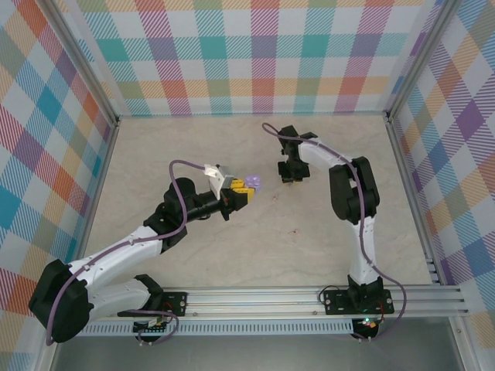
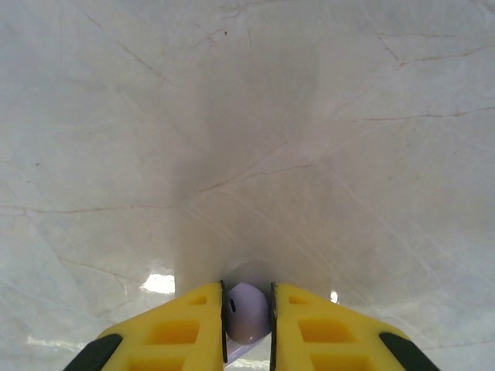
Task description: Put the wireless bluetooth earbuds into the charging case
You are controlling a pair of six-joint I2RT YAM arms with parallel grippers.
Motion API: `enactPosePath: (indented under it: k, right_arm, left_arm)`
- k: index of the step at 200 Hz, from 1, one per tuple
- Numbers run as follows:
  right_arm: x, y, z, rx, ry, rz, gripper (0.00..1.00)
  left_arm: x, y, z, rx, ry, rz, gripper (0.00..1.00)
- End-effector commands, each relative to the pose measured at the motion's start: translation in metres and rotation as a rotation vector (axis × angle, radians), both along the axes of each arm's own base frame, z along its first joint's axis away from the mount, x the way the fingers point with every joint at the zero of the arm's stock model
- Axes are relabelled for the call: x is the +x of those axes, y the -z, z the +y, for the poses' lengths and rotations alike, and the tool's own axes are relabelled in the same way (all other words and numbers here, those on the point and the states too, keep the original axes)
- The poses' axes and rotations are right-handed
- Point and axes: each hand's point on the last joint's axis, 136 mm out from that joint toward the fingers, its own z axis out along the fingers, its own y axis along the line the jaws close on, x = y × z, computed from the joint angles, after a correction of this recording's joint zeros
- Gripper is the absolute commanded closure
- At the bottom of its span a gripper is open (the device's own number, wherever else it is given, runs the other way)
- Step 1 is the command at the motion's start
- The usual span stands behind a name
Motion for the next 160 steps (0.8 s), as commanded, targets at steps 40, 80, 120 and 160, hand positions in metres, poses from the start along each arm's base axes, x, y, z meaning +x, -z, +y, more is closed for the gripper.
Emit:
enactPosePath:
  k: [40,80,120,160]
  right_arm:
    - [-0.002,-0.073,0.011,0.146,-0.101,-0.303,0.80]
    - [-0.023,-0.121,0.019,0.250,-0.136,-0.453,0.79]
    - [-0.051,-0.182,0.034,0.354,-0.203,-0.607,0.79]
    - [-0.083,-0.234,0.050,0.448,-0.284,-0.708,0.78]
  left_arm:
    - [-0.004,0.001,0.003,-0.029,-0.014,-0.087,0.83]
    - [-0.002,0.008,0.001,-0.032,-0.017,-0.102,0.83]
    - [0.002,0.015,-0.002,-0.036,-0.016,-0.112,0.83]
    - [0.007,0.014,-0.007,-0.043,-0.010,-0.099,0.83]
